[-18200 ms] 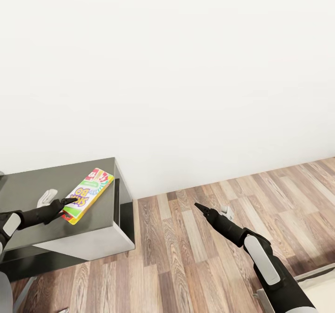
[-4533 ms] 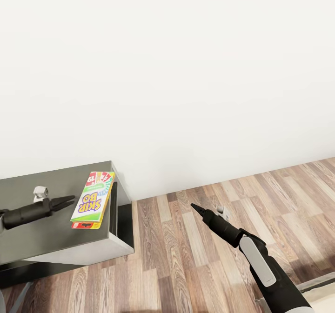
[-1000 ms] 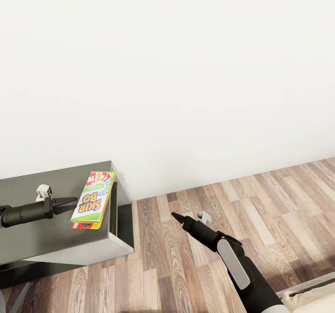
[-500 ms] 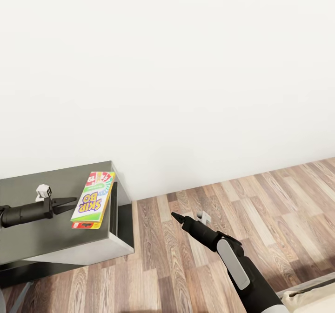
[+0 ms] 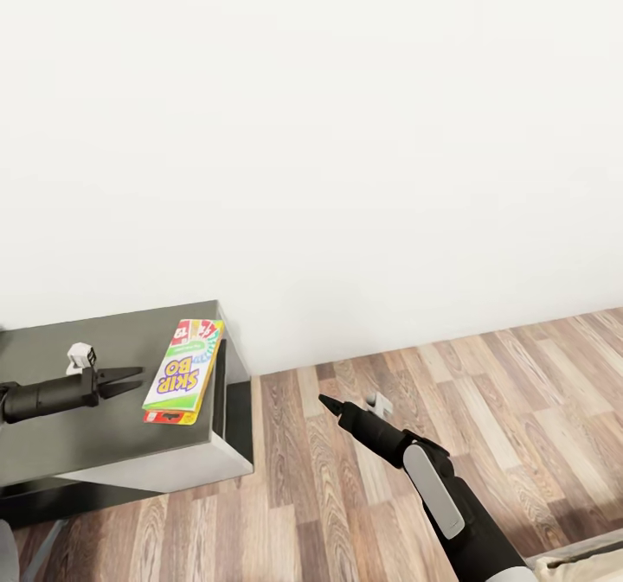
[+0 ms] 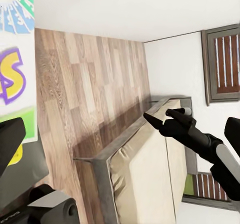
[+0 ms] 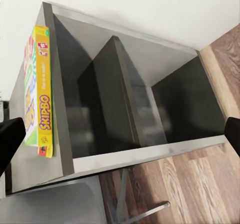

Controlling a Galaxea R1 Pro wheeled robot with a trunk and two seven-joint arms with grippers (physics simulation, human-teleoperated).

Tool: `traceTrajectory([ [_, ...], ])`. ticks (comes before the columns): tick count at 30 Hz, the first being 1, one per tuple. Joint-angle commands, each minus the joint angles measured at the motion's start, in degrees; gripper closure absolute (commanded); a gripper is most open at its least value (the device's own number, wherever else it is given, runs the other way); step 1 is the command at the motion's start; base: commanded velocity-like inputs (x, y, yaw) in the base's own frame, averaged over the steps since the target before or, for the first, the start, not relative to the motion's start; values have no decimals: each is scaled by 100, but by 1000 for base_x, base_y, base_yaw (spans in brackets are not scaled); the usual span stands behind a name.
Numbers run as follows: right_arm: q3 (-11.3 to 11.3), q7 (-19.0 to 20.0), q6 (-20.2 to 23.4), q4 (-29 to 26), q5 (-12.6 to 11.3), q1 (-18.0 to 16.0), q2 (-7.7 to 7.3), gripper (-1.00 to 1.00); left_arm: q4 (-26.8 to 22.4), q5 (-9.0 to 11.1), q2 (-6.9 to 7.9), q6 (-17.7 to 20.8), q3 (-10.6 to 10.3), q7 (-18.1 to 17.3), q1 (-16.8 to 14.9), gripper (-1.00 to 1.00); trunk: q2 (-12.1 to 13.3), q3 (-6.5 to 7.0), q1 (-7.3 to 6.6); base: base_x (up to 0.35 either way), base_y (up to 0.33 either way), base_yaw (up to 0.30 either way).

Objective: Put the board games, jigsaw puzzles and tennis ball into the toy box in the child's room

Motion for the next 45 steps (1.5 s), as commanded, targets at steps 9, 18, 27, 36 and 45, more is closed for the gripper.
traceTrajectory([
  [9,2,2,27,1,-16,-3,4,-100,0,-5,3,61,-1,-24,-3,-100,-9,72,3,0,0,90],
  [18,-1,1,22,5,-15,-3,7,-100,0,-5,3,61,-1,-24,-3,-100,-9,152,3,0,0,89],
  [27,-19,5,18,6,-21,-3,3,-100,1,-5,-2,61,-1,-24,-3,-100,-9,233,3,0,0,89],
  [36,-21,7,18,7,-20,-3,3,-100,1,-5,-8,61,-3,-24,-3,-100,-9,315,3,2,-3,58],
  [45,-21,7,10,9,-19,-3,3,-100,1,-5,-9,61,-5,-24,-3,-100,-9,400,3,62,-133,5],
])
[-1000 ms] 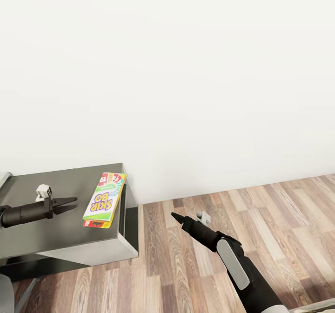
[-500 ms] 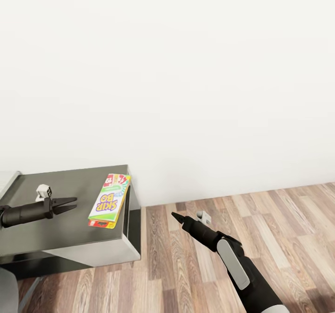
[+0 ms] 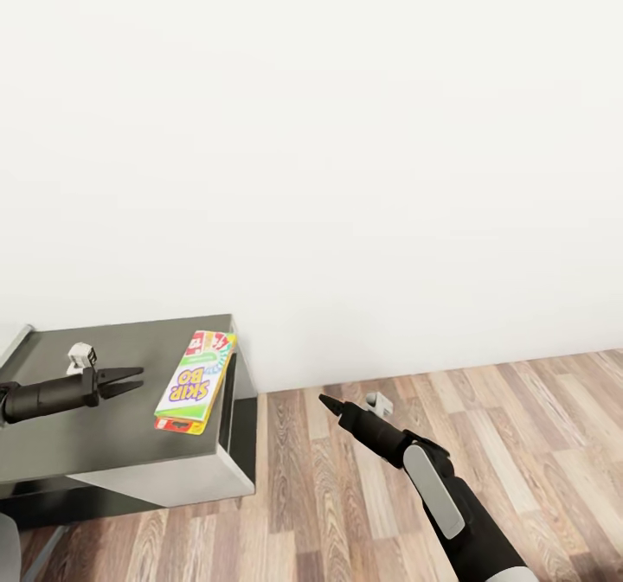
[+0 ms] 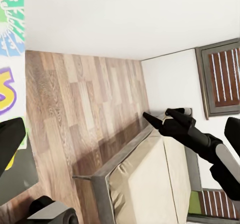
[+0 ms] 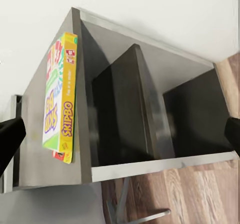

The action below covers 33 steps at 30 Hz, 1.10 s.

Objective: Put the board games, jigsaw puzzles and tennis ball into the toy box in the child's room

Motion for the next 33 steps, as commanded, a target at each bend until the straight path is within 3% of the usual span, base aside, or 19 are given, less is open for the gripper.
traceTrajectory([
  [1,-5,4,26,-3,-21,-3,1,-100,0,-6,1,61,1,-25,-4,-100,-10,0,4,52,-107,1],
  [33,11,-4,26,0,-16,-3,8,-100,-1,-6,6,61,4,-25,-4,-100,-10,305,4,5,-10,0],
])
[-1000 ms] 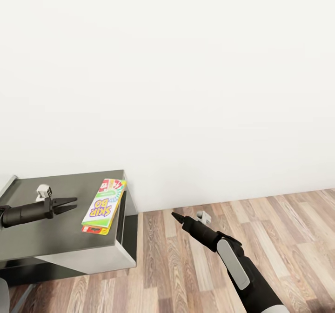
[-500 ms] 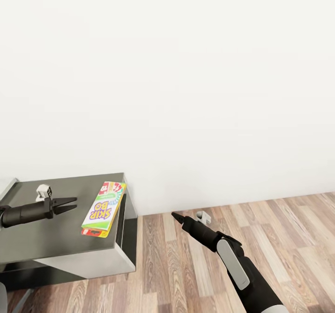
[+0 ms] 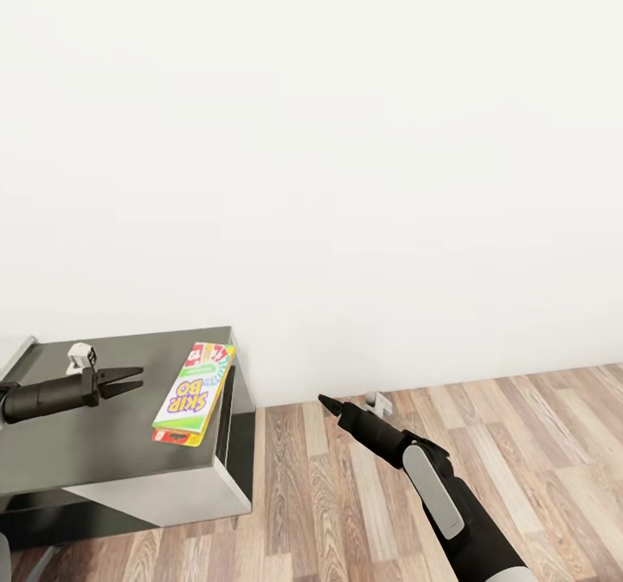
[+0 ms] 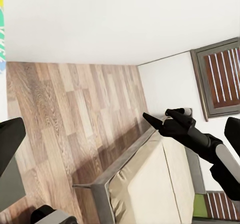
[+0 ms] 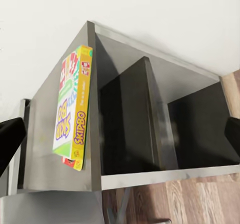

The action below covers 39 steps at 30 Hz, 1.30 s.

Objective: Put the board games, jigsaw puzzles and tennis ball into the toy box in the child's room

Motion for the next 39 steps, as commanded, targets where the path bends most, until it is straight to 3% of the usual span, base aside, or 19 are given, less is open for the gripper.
traceTrajectory([
  [1,-6,3,27,-2,-22,-3,1,-100,-1,-5,2,61,-1,-24,-4,-100,-10,0,3,0,0,0],
  [39,7,3,27,5,-22,-3,1,-100,0,-5,-4,61,4,-24,-4,-100,-10,363,3,0,0,0],
])
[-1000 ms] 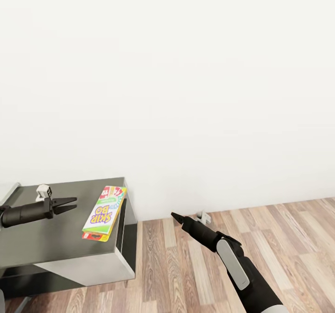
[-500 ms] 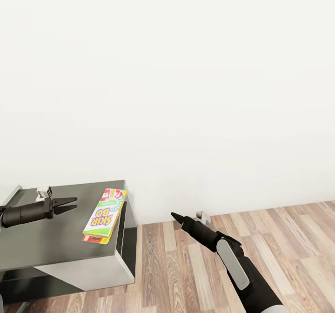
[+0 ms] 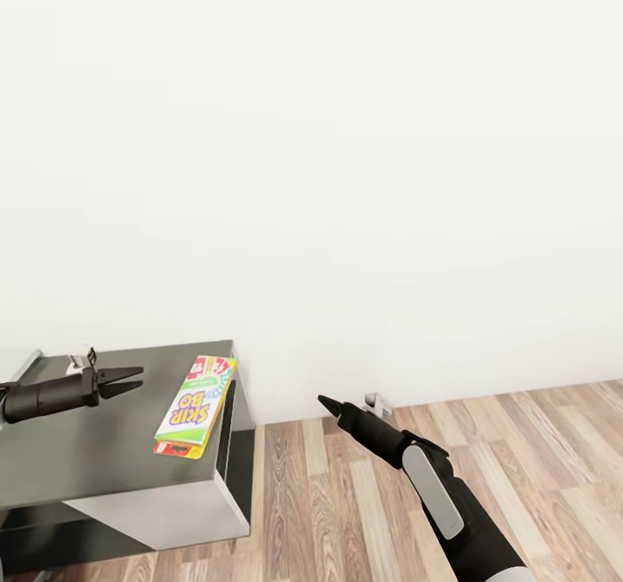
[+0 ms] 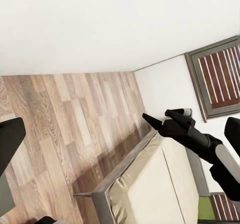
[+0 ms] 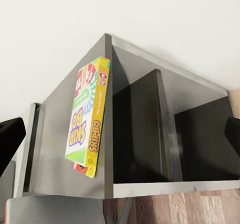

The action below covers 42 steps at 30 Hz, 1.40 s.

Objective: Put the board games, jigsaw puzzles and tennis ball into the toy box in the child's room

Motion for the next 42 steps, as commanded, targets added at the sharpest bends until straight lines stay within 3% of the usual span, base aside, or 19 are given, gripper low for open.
traceTrajectory([
  [1,-4,3,27,-1,-22,-4,3,-100,0,-5,4,61,3,-24,-4,-100,-11,-1,4,0,0,0],
  [42,8,4,27,-14,-22,-4,2,-100,0,-5,1,60,75,-24,-4,-100,-11,390,4,0,0,0],
])
